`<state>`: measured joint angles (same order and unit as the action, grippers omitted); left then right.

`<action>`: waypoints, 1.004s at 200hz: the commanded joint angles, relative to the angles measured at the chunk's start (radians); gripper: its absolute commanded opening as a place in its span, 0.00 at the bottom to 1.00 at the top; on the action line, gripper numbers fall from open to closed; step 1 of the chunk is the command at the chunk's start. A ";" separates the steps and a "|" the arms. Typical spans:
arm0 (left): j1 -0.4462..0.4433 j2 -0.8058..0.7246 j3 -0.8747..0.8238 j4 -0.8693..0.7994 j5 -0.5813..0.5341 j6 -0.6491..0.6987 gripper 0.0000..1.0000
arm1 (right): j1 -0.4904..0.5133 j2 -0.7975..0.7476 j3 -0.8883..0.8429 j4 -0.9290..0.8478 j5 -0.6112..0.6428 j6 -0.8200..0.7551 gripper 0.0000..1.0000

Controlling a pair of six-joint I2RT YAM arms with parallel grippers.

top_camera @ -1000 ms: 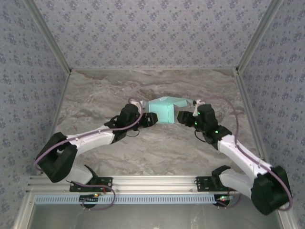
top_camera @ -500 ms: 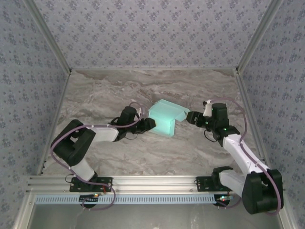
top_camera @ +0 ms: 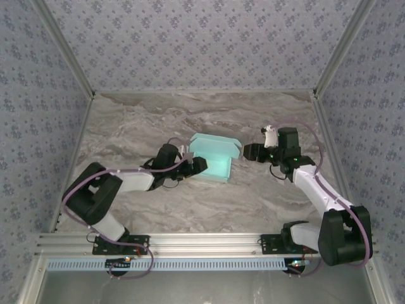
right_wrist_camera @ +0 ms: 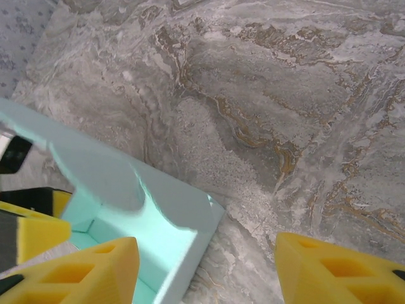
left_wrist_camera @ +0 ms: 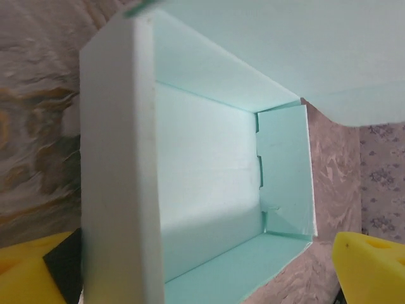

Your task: Fold the paper box

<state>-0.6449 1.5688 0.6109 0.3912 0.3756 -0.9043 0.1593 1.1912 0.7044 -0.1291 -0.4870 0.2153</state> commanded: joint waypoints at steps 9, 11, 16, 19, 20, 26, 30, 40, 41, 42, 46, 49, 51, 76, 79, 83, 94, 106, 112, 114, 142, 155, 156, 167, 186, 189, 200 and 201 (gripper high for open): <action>0.003 -0.177 -0.036 -0.177 -0.142 0.111 0.99 | 0.022 -0.024 0.029 -0.053 -0.026 -0.119 0.61; 0.003 -0.190 -0.038 -0.186 -0.150 0.117 0.99 | 0.023 -0.024 0.028 -0.052 -0.028 -0.124 0.62; 0.005 -0.221 -0.041 -0.212 -0.169 0.131 0.99 | 0.030 -0.025 0.026 -0.050 -0.041 -0.137 0.62; 0.005 -0.236 -0.040 -0.226 -0.180 0.141 0.99 | 0.034 -0.024 0.027 -0.049 -0.050 -0.145 0.63; 0.004 -0.244 -0.040 -0.232 -0.183 0.144 0.99 | 0.035 -0.025 0.027 -0.048 -0.052 -0.148 0.63; 0.005 -0.281 -0.036 -0.266 -0.204 0.167 0.99 | 0.044 -0.023 0.026 -0.045 -0.067 -0.165 0.64; 0.004 -0.305 -0.030 -0.293 -0.219 0.181 0.99 | 0.049 -0.022 0.026 -0.044 -0.076 -0.179 0.64; 0.005 -0.357 -0.005 -0.365 -0.264 0.222 1.00 | 0.070 -0.015 0.031 -0.044 -0.085 -0.208 0.65; 0.005 -0.362 -0.003 -0.373 -0.269 0.226 0.99 | 0.071 -0.015 0.031 -0.043 -0.084 -0.211 0.65; 0.005 -0.367 0.000 -0.381 -0.274 0.230 0.99 | 0.073 -0.014 0.031 -0.043 -0.083 -0.213 0.65; 0.006 -0.385 0.011 -0.405 -0.291 0.248 0.99 | 0.082 -0.011 0.035 -0.042 -0.078 -0.222 0.65; 0.007 -0.396 0.018 -0.423 -0.305 0.262 0.99 | 0.090 -0.008 0.036 -0.040 -0.070 -0.226 0.66; 0.007 -0.403 0.024 -0.432 -0.317 0.270 0.99 | 0.093 -0.005 0.038 -0.040 -0.063 -0.229 0.66; 0.019 -0.431 0.080 -0.476 -0.394 0.382 0.97 | 0.105 0.054 0.082 -0.030 -0.022 -0.220 0.67; 0.020 -0.423 0.089 -0.474 -0.396 0.397 0.96 | 0.105 0.061 0.091 -0.031 -0.020 -0.217 0.67; 0.021 -0.412 0.100 -0.474 -0.402 0.418 0.93 | 0.105 0.075 0.101 -0.034 -0.022 -0.215 0.67; 0.020 -0.369 0.132 -0.468 -0.416 0.470 0.87 | 0.106 0.112 0.127 -0.035 -0.045 -0.206 0.66; 0.021 -0.325 0.152 -0.441 -0.405 0.521 0.81 | 0.113 0.154 0.146 -0.025 -0.067 -0.188 0.66; 0.021 -0.309 0.155 -0.418 -0.386 0.538 0.79 | 0.119 0.170 0.156 -0.022 -0.074 -0.181 0.65; 0.021 -0.304 0.156 -0.410 -0.380 0.543 0.78 | 0.122 0.176 0.159 -0.022 -0.074 -0.180 0.65; 0.022 -0.253 0.182 -0.345 -0.346 0.581 0.73 | 0.152 0.226 0.193 -0.021 -0.047 -0.172 0.65; 0.021 -0.222 0.201 -0.344 -0.348 0.600 0.72 | 0.155 0.239 0.202 -0.022 -0.032 -0.180 0.64; 0.021 -0.220 0.203 -0.344 -0.348 0.601 0.72 | 0.157 0.240 0.203 -0.021 -0.031 -0.180 0.64; 0.022 -0.194 0.216 -0.341 -0.351 0.614 0.70 | 0.157 0.253 0.211 -0.021 -0.020 -0.179 0.64; 0.022 -0.162 0.236 -0.327 -0.368 0.632 0.65 | 0.159 0.272 0.225 -0.027 -0.002 -0.182 0.62; 0.022 -0.158 0.237 -0.323 -0.369 0.634 0.64 | 0.160 0.274 0.226 -0.027 -0.001 -0.179 0.61; 0.021 -0.143 0.252 -0.319 -0.369 0.636 0.62 | 0.159 0.280 0.229 -0.024 0.002 -0.166 0.59; 0.021 -0.143 0.253 -0.319 -0.369 0.636 0.61 | 0.160 0.281 0.230 -0.022 0.002 -0.165 0.59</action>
<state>-0.6273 1.4029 0.8082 0.0231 0.0128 -0.3149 0.3149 1.4502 0.8963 -0.1497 -0.5087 0.0345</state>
